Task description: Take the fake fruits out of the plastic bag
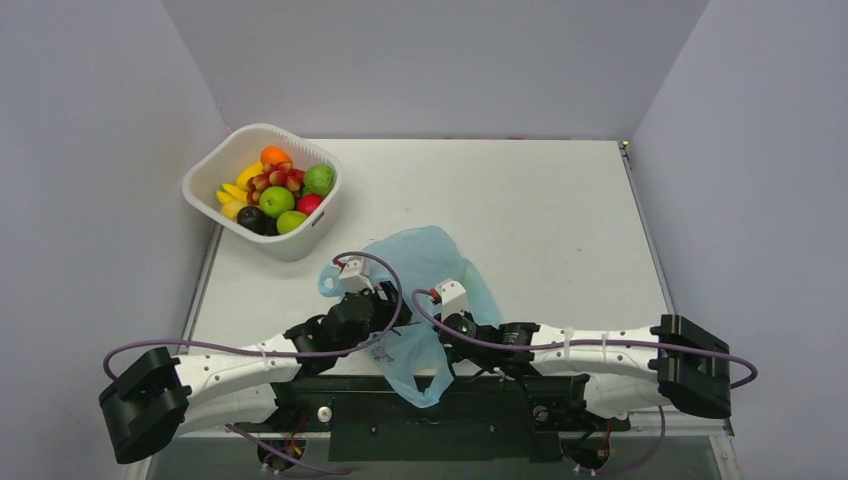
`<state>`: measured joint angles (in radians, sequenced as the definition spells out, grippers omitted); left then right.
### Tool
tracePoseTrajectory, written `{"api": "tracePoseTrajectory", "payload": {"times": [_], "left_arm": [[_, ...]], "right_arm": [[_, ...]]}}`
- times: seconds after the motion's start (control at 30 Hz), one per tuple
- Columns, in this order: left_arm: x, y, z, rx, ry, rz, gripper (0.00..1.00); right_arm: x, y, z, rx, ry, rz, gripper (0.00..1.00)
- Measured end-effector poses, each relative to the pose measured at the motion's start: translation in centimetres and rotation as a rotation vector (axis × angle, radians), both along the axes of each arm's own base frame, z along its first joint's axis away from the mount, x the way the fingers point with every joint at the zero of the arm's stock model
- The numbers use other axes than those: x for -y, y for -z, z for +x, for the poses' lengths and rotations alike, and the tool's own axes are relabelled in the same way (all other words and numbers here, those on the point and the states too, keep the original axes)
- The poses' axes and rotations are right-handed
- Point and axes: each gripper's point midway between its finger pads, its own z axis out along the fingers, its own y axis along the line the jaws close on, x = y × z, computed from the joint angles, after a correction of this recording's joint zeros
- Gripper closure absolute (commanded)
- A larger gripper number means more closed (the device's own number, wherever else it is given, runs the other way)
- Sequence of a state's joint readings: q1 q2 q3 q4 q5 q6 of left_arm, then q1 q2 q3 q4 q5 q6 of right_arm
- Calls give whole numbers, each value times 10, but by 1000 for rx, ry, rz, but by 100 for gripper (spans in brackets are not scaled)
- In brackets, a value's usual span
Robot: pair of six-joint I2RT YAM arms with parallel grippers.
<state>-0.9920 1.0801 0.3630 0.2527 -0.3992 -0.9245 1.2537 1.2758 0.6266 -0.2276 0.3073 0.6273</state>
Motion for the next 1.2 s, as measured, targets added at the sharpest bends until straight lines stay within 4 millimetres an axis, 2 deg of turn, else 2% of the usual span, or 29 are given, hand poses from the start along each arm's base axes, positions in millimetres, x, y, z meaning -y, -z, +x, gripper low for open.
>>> {"api": "tracePoseTrajectory", "payload": {"times": [0.03, 0.13, 0.17, 0.23, 0.3, 0.4, 0.5, 0.57, 0.7, 0.8, 0.9, 1.07, 1.2], "left_arm": [[-6, -2, -1, 8, -12, -11, 36], [-17, -7, -3, 26, -42, -34, 34], [-21, -8, -4, 31, -52, -42, 34], [-26, -8, -3, 36, -68, -48, 32], [-27, -8, -3, 37, -73, -45, 32], [-28, 0, -3, 23, -73, -22, 31], [-25, 11, -4, -5, -56, 9, 30], [-22, 15, -5, -21, -41, 21, 30], [-15, 18, -5, -43, -11, 20, 30], [-12, 20, -6, -54, 6, 14, 29], [-10, 20, -7, -61, 17, 9, 29], [-2, 23, -6, -83, 44, 3, 30], [10, 27, -5, -107, 77, 0, 31]], "right_arm": [[-2, -3, 0, 9, -11, 10, 100], [2, -14, 5, 29, 2, 49, 82], [6, -18, 8, 33, 23, 66, 73], [17, -25, 16, 38, 72, 89, 61], [29, -32, 23, 40, 127, 107, 53], [44, -38, 26, 43, 178, 103, 45], [56, -45, 24, 34, 218, 84, 26], [58, -55, 25, 40, 240, 93, 22], [56, -82, 36, 79, 275, 130, 22], [53, -102, 51, 108, 298, 157, 21], [47, -112, 62, 125, 296, 189, 20], [35, -110, 75, 116, 270, 208, 20], [29, -97, 81, 99, 254, 182, 33]]}}
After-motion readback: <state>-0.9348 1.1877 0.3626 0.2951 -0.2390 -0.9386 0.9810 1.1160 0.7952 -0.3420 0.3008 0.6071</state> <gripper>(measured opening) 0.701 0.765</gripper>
